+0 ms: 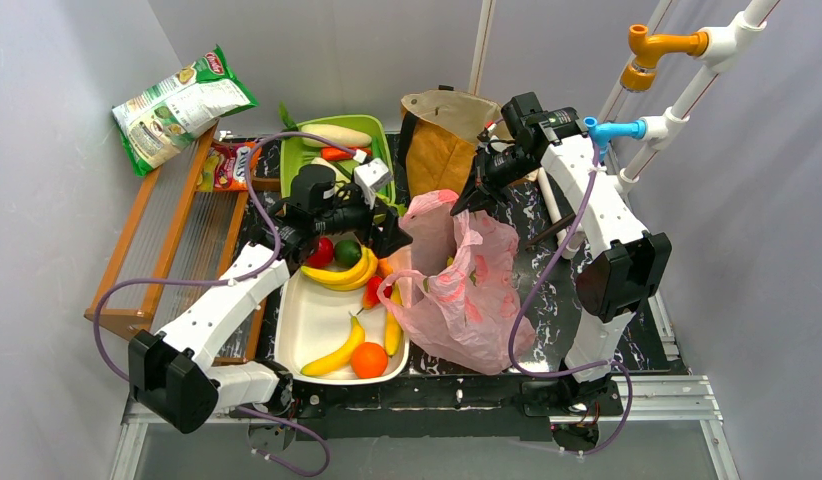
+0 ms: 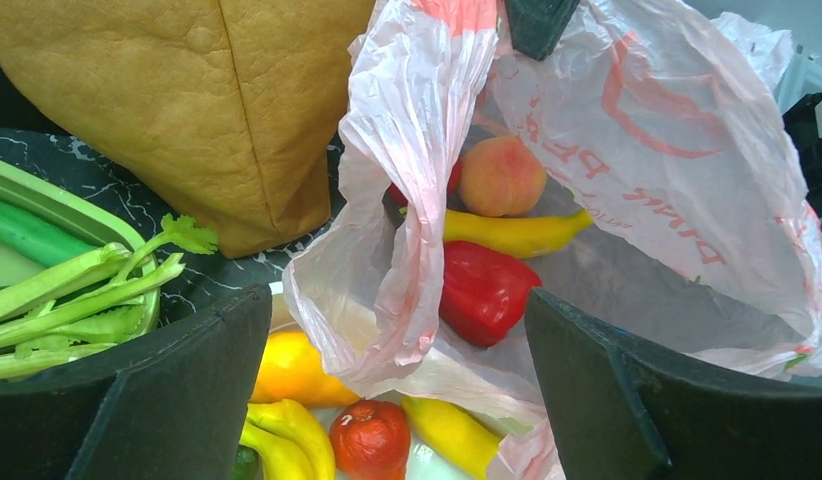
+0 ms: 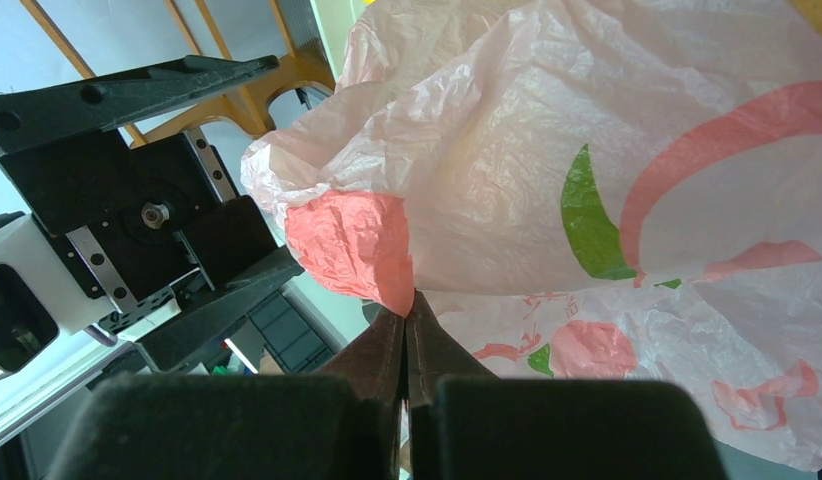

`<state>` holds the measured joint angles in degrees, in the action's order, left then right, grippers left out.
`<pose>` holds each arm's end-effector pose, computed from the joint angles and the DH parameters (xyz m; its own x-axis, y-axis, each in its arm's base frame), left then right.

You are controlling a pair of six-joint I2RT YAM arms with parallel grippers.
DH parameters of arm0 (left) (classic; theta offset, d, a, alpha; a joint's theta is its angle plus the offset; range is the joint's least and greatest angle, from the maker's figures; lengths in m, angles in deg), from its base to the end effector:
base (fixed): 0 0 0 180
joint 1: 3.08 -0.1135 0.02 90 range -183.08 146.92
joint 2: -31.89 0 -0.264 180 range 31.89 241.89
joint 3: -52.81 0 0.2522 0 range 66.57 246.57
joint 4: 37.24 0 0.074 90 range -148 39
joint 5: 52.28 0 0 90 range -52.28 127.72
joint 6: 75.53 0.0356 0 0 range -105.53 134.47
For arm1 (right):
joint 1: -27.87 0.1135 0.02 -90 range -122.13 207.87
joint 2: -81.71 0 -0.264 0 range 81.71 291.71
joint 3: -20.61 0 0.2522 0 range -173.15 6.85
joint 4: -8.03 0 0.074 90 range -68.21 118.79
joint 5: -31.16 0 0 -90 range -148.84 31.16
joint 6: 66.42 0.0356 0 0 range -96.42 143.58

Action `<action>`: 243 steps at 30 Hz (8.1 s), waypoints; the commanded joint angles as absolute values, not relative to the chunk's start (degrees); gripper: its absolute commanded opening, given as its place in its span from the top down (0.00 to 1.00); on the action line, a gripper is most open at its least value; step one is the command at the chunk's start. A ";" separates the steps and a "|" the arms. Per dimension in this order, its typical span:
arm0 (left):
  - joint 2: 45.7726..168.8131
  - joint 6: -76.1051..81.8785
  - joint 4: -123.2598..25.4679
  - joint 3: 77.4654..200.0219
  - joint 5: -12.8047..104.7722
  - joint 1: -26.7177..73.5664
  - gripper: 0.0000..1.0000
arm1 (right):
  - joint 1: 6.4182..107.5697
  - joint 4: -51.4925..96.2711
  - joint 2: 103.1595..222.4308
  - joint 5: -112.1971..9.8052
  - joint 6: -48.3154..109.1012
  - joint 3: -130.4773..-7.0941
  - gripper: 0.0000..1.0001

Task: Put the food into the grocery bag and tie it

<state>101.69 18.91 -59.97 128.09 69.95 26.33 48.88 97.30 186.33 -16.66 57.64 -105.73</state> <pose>0.2340 -0.1537 0.3545 -0.1910 0.1829 -0.9644 0.8765 0.4741 -0.0837 0.3268 0.1511 0.3695 -0.9976 0.0614 0.0312 0.0648 0.6825 0.7280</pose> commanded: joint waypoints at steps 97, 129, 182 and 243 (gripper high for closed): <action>97.43 -34.63 -90.87 155.27 54.52 28.47 1.00 | 92.12 113.17 165.32 -58.44 113.22 -96.70 0.34; 90.98 -33.64 -107.21 162.11 68.83 28.48 1.00 | 71.09 101.85 154.58 -59.29 87.16 -101.24 0.99; 109.30 -84.15 -74.58 153.13 59.85 36.76 1.00 | 36.15 93.21 128.27 -36.87 91.33 -80.44 0.31; 118.47 -47.03 -94.89 170.75 88.01 35.60 1.00 | 61.36 91.90 143.26 -31.45 74.66 -92.52 0.99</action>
